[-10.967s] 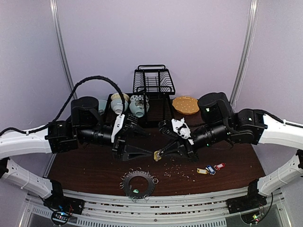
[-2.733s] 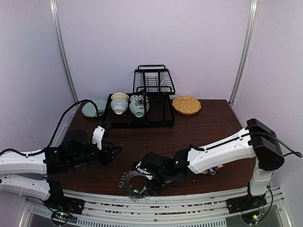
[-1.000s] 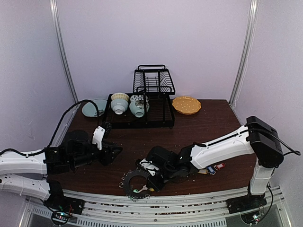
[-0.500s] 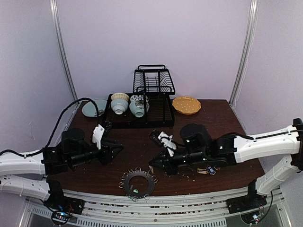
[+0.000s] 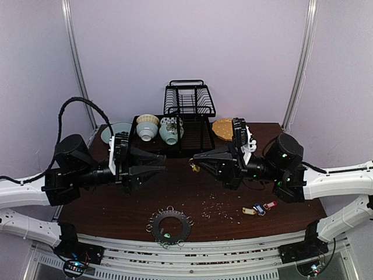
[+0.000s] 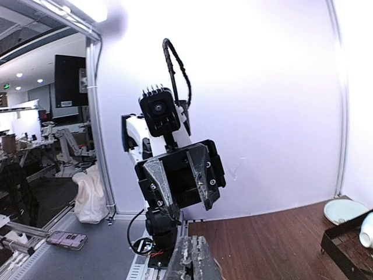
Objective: Put the keys on the keyring
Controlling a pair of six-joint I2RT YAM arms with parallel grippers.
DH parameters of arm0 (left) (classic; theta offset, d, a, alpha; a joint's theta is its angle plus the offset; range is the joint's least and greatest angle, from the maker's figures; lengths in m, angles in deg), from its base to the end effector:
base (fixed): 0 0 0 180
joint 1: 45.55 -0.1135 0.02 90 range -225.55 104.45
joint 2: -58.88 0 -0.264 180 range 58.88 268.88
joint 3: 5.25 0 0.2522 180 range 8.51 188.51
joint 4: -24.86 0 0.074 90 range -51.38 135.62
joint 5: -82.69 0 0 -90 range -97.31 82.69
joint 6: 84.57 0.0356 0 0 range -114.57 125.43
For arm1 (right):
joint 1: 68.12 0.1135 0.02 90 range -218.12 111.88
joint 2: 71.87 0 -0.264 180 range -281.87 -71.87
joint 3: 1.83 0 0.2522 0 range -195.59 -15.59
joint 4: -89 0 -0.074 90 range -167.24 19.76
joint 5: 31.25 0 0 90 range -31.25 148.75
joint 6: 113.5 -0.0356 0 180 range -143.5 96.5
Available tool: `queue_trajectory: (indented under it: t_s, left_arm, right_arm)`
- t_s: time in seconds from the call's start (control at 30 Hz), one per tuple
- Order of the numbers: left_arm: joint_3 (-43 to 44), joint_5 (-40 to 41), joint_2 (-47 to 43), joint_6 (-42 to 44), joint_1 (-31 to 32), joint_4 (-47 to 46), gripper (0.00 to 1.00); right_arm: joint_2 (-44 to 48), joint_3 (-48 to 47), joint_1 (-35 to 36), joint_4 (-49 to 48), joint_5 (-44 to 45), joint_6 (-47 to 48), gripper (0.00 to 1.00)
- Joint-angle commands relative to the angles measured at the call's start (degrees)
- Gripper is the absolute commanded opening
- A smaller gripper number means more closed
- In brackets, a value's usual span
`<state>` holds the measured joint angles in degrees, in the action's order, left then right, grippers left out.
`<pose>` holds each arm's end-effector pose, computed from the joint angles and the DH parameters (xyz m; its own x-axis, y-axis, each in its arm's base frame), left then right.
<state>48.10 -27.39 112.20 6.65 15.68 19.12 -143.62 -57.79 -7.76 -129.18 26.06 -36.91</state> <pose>0.0958 -0.1999 0.3362 0.0694 -0.0849 -0.9940 0.9864 0.1545 0.0557 0.1198 0.2495 0.3352 -0.0437 0.3179 -0.9471 -0.9955 -0.0941 0.0143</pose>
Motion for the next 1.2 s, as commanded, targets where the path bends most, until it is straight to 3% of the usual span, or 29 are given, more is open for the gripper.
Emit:
queue_trajectory:
  t_s: [0.0,0.23,0.4,0.77,0.97,1.07,1.17]
  left_arm:
    - [5.7,-4.3,3.2,8.5,3.9,-1.3,0.28]
    - [8.8,-4.8,5.4,9.5,5.8,-2.3,0.20]
    - [9.7,-5.5,6.4,10.3,6.5,-1.6,0.26]
    - [9.4,-4.4,8.5,11.3,7.6,-4.4,0.28]
    - [7.7,-4.2,8.3,12.0,8.0,-8.2,0.23]
    - [6.0,-3.9,6.6,13.7,8.0,-10.4,0.31]
    - [5.4,-2.6,5.9,15.8,8.0,-11.4,0.34]
  right_arm:
    - [-0.3,-4.4,0.1,-1.3,-8.9,4.1,0.00]
    - [0.5,-6.6,1.4,3.2,-10.4,10.0,0.00]
    - [0.3,-6.9,2.7,3.7,-11.1,12.3,0.00]
    - [-0.7,-7.4,3.6,1.1,-10.9,12.2,0.00]
    - [-0.6,-6.6,3.7,-3.6,-11.2,10.1,0.00]
    - [0.4,-6.8,2.1,-6.6,-13.9,5.7,0.00]
    - [0.5,-8.3,-0.5,-10.2,-22.8,-0.7,0.00]
